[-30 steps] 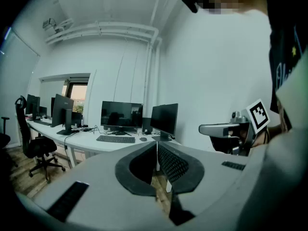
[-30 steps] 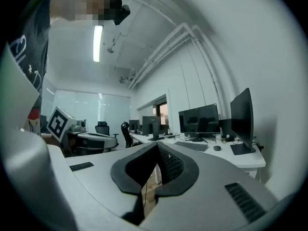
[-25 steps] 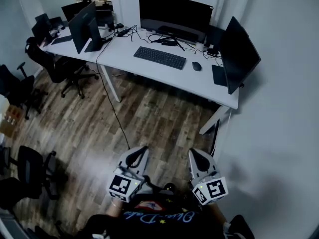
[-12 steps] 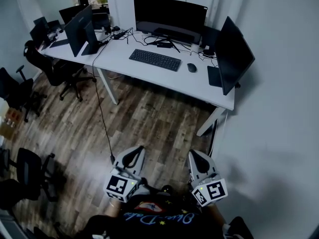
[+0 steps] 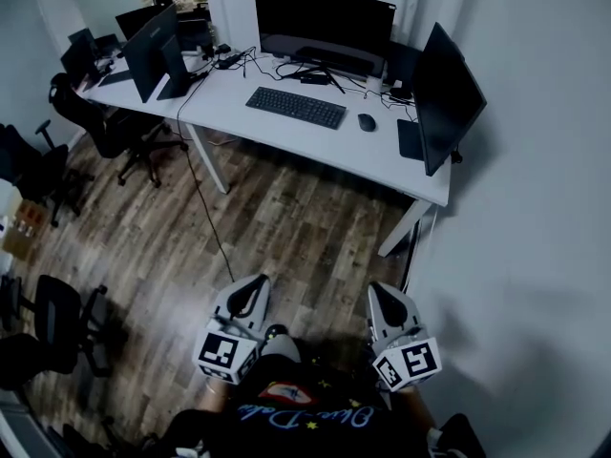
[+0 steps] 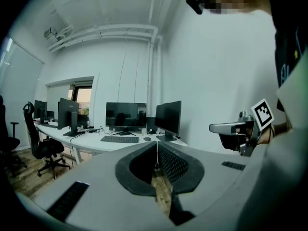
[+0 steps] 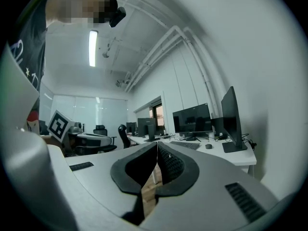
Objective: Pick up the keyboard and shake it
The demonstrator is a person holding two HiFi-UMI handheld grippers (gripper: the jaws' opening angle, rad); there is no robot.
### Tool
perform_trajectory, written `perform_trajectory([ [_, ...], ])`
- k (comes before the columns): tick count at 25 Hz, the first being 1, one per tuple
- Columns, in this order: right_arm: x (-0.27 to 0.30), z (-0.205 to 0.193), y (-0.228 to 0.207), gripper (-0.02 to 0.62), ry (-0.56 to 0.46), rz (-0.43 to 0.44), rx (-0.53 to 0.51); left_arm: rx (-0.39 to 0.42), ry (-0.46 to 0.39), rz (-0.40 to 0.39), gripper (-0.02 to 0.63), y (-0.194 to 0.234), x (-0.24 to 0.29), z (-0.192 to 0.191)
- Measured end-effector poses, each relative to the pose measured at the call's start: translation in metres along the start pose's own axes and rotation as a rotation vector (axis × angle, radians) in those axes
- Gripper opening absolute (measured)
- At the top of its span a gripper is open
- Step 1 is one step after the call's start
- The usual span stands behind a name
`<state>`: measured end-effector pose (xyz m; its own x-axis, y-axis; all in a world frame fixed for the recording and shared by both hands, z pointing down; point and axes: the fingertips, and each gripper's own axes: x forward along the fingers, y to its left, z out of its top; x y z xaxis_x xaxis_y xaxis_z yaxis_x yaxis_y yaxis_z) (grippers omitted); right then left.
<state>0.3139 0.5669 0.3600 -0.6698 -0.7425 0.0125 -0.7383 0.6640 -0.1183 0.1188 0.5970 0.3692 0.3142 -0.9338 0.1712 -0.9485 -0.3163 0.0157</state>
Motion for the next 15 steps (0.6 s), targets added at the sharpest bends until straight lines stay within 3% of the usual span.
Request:
perform_trajectory([
  [6,0.012,-0.002,0.001,0.000,0.006,0.019,0.013,-0.010,0.013,0.003,0.006,0.011,0.011,-0.006],
  [15,0.065,0.007,-0.023,0.000,-0.015,-0.011,0.020,0.004,-0.025,-0.060,0.006,0.046,0.069,0.006],
])
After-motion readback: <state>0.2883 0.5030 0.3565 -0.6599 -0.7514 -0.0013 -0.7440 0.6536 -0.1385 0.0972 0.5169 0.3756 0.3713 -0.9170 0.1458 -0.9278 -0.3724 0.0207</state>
